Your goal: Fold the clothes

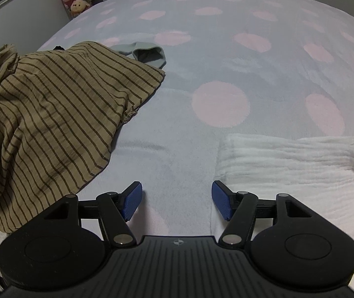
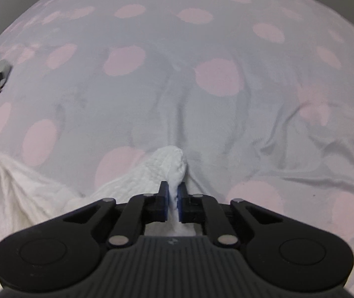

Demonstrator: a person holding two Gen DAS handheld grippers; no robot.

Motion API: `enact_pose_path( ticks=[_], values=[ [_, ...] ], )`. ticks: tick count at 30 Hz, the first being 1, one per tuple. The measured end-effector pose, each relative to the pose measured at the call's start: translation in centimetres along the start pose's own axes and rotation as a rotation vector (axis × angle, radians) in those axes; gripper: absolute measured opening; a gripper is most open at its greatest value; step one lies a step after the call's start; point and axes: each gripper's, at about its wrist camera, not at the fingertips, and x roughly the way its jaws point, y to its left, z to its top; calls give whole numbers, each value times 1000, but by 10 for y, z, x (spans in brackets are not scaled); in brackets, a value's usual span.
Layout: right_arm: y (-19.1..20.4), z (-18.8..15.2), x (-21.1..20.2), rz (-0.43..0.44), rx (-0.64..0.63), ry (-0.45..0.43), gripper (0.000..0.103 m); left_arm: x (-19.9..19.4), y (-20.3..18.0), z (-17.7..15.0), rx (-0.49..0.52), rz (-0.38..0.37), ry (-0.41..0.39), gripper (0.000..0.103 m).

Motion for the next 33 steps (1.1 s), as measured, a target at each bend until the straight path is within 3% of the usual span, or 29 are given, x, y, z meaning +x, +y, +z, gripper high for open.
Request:
enact_pose_path(
  ticks=[9,17,26,28,33],
  values=[
    [41,-58,-78,78,-172,-72,8,-9,-2,0,18,-1,-15,61],
    [56,-112,-75,58,-244,-32,8,-26,-5,-5,23,-15,-56,61],
    [56,-132,-59,39,-165,-16,13,-55,-19,-19,58,-104,-103,61],
    [54,-135,-65,41,-142,-32,23,-63,-23,-21,72,-137,-119,61],
    [51,-147,-89,36,-127,-66,30,-82,-42,-25,104,-249,-142,60]
  ],
)
